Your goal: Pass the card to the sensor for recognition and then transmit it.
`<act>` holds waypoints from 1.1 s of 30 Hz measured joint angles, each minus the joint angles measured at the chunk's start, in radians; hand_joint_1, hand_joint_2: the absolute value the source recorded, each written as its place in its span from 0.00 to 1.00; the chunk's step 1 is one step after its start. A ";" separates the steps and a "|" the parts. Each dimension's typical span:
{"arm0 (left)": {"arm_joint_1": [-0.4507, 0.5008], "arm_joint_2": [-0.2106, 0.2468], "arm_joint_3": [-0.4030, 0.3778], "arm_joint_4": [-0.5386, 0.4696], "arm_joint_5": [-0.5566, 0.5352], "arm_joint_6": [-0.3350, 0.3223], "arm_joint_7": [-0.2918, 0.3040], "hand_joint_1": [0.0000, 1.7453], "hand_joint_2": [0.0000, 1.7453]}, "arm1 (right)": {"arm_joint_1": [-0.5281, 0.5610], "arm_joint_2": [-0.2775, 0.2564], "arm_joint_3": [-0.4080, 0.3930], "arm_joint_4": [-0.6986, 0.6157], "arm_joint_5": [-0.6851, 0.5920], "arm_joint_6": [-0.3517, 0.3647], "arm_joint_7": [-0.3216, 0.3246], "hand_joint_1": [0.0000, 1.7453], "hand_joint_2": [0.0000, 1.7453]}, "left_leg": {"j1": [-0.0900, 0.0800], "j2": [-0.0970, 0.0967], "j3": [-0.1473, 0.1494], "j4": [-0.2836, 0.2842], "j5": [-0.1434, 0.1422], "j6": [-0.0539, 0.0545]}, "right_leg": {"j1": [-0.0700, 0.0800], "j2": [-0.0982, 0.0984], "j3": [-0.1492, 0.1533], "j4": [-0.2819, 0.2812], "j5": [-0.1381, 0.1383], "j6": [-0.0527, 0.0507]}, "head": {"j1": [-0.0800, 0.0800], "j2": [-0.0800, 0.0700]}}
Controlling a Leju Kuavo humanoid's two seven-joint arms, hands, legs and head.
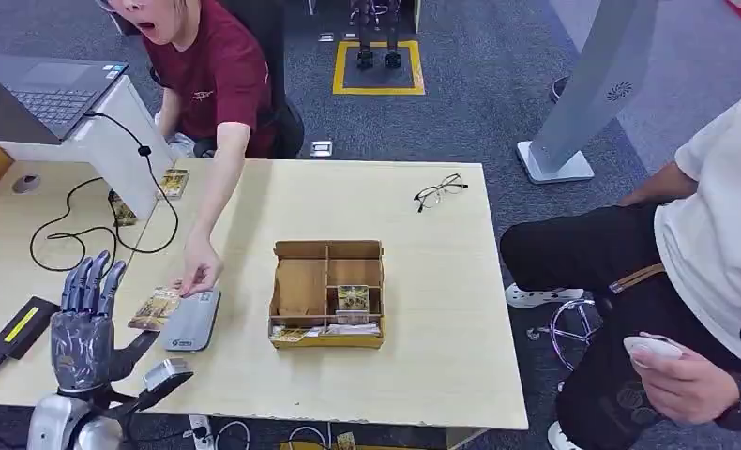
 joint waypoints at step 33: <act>0.004 0.010 -0.020 0.029 0.262 -0.030 0.009 1.00 1.00 | 0.001 0.000 0.000 0.000 -0.002 -0.005 -0.014 0.00 1.00 | 0.000 0.000 0.000 0.000 0.000 0.000 | 0.000 0.000 0.000 0.000 0.000 0.000 | 0.000 0.000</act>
